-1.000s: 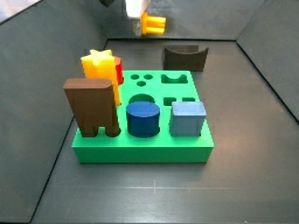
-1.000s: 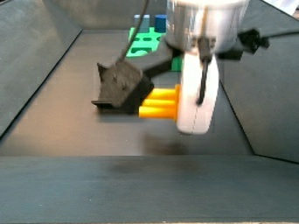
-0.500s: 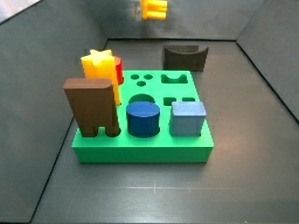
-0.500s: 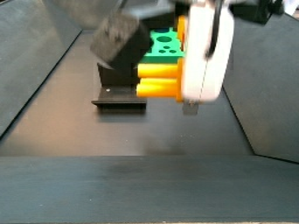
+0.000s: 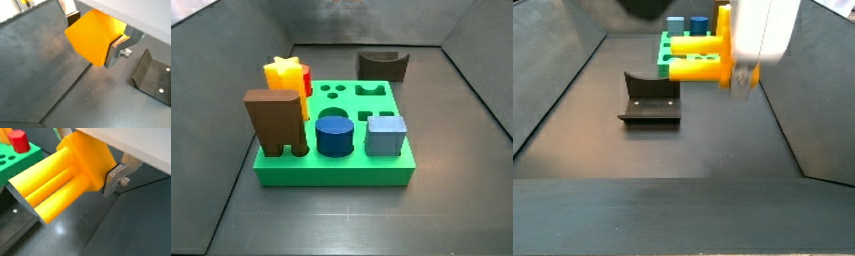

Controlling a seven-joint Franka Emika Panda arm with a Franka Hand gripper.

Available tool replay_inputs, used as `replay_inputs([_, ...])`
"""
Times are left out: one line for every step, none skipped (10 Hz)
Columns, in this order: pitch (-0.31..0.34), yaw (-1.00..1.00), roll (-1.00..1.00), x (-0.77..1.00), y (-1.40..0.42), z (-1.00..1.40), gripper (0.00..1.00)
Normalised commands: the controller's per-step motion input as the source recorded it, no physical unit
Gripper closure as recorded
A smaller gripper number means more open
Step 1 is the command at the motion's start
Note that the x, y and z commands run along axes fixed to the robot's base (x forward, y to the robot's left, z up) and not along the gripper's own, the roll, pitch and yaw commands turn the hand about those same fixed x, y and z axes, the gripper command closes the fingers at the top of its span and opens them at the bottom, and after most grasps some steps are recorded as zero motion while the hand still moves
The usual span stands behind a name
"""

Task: Pick up the 3 prong object. Move up. Place the 3 prong object on the fixture. Regrasp the 3 prong object. Move to above the board. Insert the 3 prong object.
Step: Place the 3 prong object on the fixture.

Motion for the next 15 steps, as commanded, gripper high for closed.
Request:
replay_inputs([0.022,-0.03,-0.15,0.0,0.01,0.22,1.0])
replay_inputs([-0.016,1.0,0.0,1.0,-0.6,0.04,1.0])
replay_inputs([-0.013,1.0,0.01,1.0,-0.59,0.03,1.0])
replay_inputs([-0.009,1.0,0.02,1.0,-0.53,0.03,1.0])
replay_inputs([-0.007,1.0,0.02,1.0,-0.5,0.02,1.0])
replay_inputs([-0.003,1.0,0.02,1.0,-0.45,0.02,1.0])
replay_inputs([-0.001,1.0,0.02,1.0,-0.42,0.02,1.0])
replay_inputs([0.004,1.0,0.02,1.0,-0.36,0.01,1.0])
replay_inputs([0.006,1.0,0.03,1.0,-0.33,0.01,1.0])
replay_inputs([0.011,1.0,0.03,1.0,-0.29,0.0,1.0])
replay_inputs([0.015,1.0,0.03,1.0,-0.26,0.0,1.0])
replay_inputs([0.021,1.0,0.04,1.0,-0.22,-0.01,1.0])
replay_inputs([0.024,1.0,0.04,1.0,-0.2,-0.01,1.0])
replay_inputs([0.031,1.0,0.05,1.0,-0.17,-0.01,1.0])
replay_inputs([0.036,1.0,0.05,1.0,-0.15,-0.01,1.0])
